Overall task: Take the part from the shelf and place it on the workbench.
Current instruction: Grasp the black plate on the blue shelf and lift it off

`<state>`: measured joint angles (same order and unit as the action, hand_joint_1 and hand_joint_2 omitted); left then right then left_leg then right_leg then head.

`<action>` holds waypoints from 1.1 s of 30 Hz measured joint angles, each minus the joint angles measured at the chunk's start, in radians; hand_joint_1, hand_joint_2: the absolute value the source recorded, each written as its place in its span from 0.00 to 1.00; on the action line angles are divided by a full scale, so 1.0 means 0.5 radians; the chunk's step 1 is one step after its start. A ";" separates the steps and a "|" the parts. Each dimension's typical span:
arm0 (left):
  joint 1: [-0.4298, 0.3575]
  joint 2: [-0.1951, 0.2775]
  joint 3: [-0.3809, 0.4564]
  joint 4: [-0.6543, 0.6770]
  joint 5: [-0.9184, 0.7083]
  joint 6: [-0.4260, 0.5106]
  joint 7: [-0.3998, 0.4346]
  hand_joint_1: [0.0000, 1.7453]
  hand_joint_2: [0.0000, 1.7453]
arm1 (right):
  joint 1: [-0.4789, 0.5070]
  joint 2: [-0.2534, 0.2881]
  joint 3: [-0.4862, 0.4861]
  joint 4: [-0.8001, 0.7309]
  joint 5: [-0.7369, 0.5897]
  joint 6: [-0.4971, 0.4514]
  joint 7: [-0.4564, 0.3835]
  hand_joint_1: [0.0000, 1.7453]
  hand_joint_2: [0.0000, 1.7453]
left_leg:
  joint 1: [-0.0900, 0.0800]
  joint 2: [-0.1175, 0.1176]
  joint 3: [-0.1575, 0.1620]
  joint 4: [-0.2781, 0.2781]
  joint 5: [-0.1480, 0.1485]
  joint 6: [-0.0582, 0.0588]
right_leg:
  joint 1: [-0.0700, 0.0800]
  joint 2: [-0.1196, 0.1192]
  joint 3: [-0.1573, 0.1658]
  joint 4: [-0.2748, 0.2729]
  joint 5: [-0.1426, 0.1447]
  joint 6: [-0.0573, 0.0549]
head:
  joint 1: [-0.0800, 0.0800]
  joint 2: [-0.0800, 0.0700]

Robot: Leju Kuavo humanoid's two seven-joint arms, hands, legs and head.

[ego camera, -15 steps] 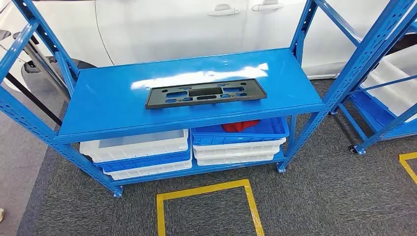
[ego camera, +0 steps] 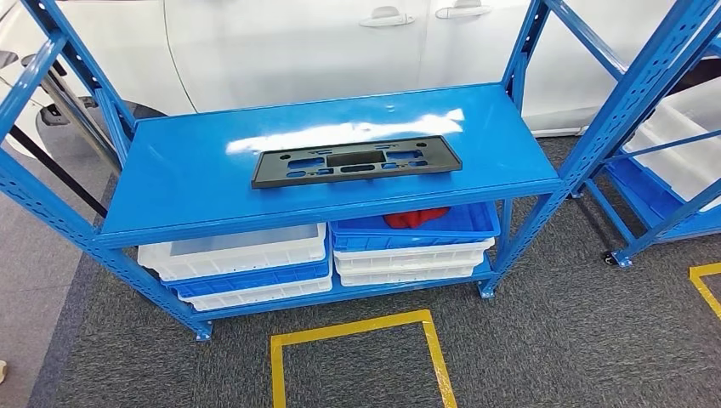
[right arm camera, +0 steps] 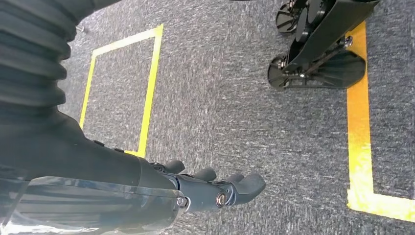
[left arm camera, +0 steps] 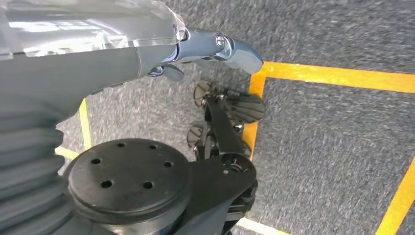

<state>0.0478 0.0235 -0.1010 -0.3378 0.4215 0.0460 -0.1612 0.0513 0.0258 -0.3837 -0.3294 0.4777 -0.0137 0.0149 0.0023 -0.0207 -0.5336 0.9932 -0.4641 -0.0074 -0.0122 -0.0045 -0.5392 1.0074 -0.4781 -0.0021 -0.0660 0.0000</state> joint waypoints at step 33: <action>-0.183 -0.070 -0.273 0.234 0.000 0.092 -0.528 0.00 0.00 | -0.335 0.103 -0.212 -0.233 0.084 0.710 -1.377 0.00 0.00 | 0.047 0.011 -0.107 0.174 -0.081 -0.062 | -0.033 0.020 -0.049 0.040 0.012 -0.017 | -0.001 0.000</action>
<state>-0.0438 -0.0115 -0.2376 -0.2208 0.4214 0.0922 -0.4252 -0.1160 0.0775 -0.4895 -0.4459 0.5198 0.3415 -0.6735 0.0258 -0.0151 -0.5870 1.0802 -0.5047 -0.0383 -0.0284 0.0055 -0.5636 1.0274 -0.4723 -0.0107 -0.0664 0.0000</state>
